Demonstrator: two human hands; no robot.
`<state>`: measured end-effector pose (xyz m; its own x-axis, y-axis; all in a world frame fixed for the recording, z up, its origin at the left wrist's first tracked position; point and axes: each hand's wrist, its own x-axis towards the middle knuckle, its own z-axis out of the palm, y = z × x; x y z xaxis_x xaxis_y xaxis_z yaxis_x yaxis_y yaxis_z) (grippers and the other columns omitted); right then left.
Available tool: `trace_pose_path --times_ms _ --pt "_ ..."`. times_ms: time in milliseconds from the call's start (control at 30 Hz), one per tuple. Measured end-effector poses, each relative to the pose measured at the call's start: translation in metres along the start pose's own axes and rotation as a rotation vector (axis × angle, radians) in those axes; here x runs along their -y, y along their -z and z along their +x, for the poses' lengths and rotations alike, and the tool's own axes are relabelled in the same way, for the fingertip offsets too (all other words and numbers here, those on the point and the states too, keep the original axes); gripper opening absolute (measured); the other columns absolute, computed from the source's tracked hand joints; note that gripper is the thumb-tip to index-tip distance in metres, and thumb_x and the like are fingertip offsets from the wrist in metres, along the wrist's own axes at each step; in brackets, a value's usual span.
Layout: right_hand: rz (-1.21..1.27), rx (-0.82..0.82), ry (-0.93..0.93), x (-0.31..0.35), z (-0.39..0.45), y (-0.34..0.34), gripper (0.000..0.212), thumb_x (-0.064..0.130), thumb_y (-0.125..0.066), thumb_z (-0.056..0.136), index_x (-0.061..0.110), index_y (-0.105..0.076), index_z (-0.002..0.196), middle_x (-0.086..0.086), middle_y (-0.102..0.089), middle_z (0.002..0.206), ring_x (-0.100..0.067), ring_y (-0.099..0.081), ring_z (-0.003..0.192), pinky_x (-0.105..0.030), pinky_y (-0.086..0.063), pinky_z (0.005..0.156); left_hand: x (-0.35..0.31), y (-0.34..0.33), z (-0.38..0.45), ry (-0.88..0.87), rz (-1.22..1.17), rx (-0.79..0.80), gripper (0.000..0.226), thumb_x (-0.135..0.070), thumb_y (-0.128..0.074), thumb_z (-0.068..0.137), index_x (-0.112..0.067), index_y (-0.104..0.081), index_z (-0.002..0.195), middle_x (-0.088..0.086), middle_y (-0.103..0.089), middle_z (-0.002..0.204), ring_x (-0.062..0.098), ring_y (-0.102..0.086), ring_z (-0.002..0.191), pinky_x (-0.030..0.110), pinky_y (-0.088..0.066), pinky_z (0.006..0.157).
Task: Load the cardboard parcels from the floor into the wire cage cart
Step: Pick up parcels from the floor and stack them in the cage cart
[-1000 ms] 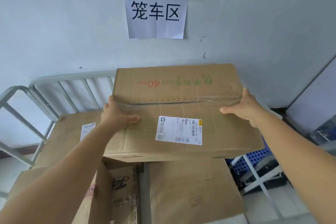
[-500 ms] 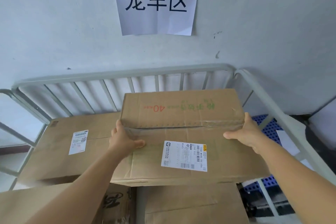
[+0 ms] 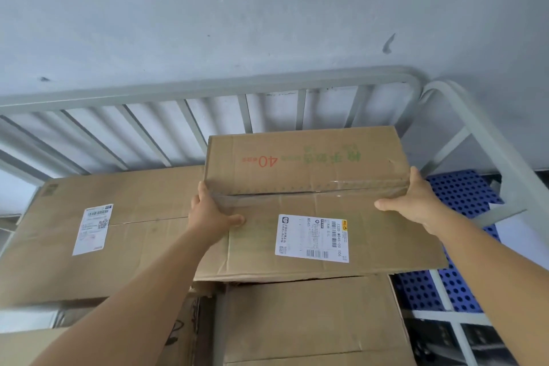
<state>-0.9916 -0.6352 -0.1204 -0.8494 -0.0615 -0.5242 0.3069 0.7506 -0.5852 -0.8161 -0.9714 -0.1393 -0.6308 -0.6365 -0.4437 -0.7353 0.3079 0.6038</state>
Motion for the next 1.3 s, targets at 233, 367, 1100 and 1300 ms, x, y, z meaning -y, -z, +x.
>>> trace_pose_path --times_ms 233,367,1100,1300 --pt "-0.031 0.025 -0.018 -0.007 0.052 -0.015 0.126 0.024 -0.086 0.071 0.021 0.006 0.156 -0.007 -0.007 0.162 -0.027 -0.017 0.147 -0.043 -0.024 0.116 0.006 -0.026 0.035 0.026 0.007 0.004 0.119 -0.023 -0.087 0.067 -0.019 -0.005 0.153 0.008 -0.025 0.15 0.031 -0.034 0.135 0.048 -0.039 0.107" --pt "-0.064 0.034 -0.029 -0.011 0.073 -0.025 0.128 0.025 -0.088 0.069 0.023 0.006 0.156 -0.006 -0.007 0.162 -0.028 -0.019 0.147 -0.046 -0.027 0.116 0.019 -0.039 0.045 0.044 -0.003 0.03 0.12 -0.024 -0.087 0.068 -0.021 -0.003 0.154 0.007 -0.023 0.152 0.031 -0.032 0.136 0.048 -0.037 0.109" --pt "-0.188 0.004 -0.077 -0.045 0.083 -0.039 0.124 0.034 -0.083 0.075 0.016 0.01 0.155 -0.01 -0.002 0.163 -0.027 -0.013 0.149 -0.044 -0.02 0.119 0.022 -0.061 0.041 0.003 0.197 0.05 0.118 -0.034 -0.079 0.076 -0.022 0.009 0.154 0.005 -0.015 0.156 0.029 -0.032 0.138 0.046 -0.038 0.108" --pt "-0.488 -0.096 0.088 -0.04 0.04 -0.049 0.105 0.05 -0.067 0.086 0.01 0.0 0.156 -0.01 0.0 0.163 -0.03 -0.009 0.149 -0.046 -0.019 0.12 0.017 -0.048 0.016 -0.067 0.394 0.031 0.105 -0.043 -0.076 0.078 -0.018 -0.007 0.154 0.004 -0.018 0.155 0.029 -0.036 0.134 0.045 -0.04 0.107"
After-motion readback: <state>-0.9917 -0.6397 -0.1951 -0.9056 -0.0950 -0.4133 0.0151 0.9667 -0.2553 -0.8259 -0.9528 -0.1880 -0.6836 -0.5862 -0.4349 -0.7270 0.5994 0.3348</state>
